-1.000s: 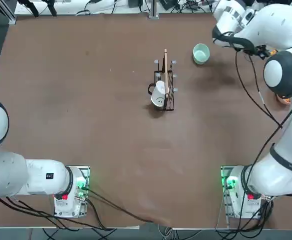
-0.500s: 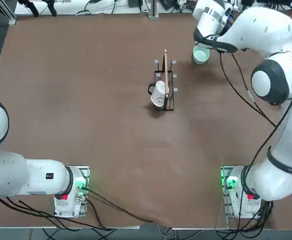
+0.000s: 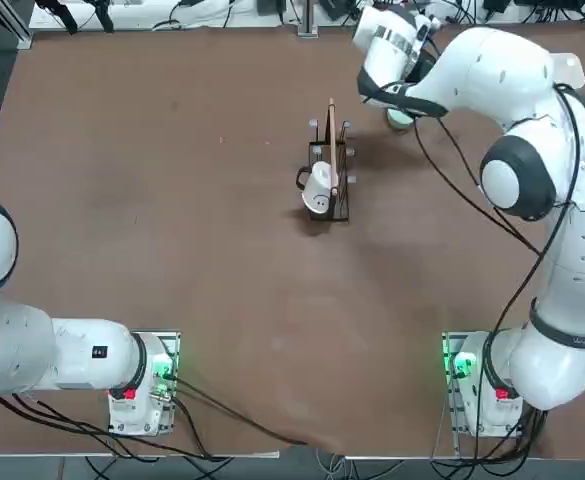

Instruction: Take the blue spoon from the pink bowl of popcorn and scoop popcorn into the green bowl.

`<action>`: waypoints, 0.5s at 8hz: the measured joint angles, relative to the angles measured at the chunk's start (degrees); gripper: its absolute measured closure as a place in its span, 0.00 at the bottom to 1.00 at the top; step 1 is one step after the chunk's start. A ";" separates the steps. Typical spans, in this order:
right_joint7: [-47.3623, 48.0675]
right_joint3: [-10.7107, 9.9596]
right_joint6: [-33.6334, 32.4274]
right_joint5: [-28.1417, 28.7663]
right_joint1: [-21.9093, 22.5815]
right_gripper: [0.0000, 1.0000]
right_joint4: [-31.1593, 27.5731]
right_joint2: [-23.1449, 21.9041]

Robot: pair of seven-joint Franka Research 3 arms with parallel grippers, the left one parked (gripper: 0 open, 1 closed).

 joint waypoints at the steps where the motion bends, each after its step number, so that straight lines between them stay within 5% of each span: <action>1: 0.00 -0.01 -0.16 1.46 1.86 0.87 1.29 0.19; 4: 0.00 -0.02 0.24 2.36 4.89 0.87 3.90 0.98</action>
